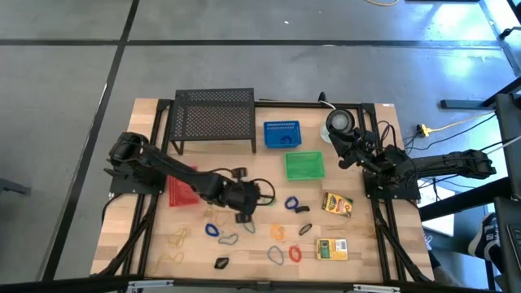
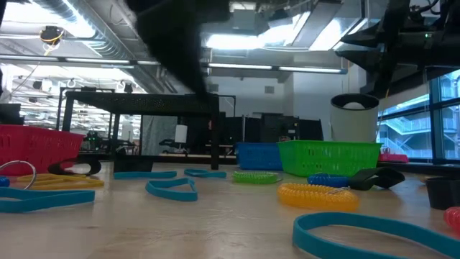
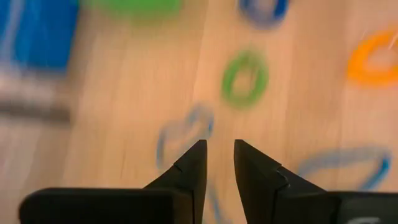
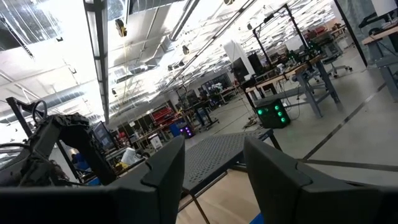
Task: Pick & Place Office Desk Supplies
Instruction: Put the black rubber band into the orange basket
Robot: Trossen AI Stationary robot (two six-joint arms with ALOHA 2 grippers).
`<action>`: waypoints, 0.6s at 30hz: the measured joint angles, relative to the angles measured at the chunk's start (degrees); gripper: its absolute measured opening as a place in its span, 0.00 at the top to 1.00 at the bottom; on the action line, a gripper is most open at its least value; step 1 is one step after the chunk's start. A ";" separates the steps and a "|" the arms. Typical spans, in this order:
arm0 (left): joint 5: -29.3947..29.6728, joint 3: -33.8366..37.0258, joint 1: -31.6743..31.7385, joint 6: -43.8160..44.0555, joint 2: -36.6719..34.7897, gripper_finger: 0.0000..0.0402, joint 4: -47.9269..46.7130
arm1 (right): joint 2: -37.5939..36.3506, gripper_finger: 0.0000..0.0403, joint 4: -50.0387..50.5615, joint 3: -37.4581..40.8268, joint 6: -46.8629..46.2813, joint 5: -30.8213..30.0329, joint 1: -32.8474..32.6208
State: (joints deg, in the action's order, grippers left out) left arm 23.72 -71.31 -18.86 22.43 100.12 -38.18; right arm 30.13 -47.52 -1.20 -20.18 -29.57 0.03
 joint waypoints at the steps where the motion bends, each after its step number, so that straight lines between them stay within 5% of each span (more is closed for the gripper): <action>1: -0.76 0.00 -0.06 2.73 -0.07 0.82 -3.44 | 0.00 0.59 -0.01 -0.01 0.00 -0.01 0.00; 5: -1.43 0.52 -0.27 11.03 0.19 0.80 -11.70 | 0.00 0.59 0.00 0.00 0.00 -0.01 0.00; 18: -4.71 8.04 4.51 18.89 0.39 0.74 -9.29 | 0.00 0.59 -0.01 0.00 -0.02 -0.01 0.00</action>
State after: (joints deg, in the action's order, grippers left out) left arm 19.01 -63.27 -14.35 41.32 100.51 -47.47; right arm 30.13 -47.52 -1.19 -20.21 -29.58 0.03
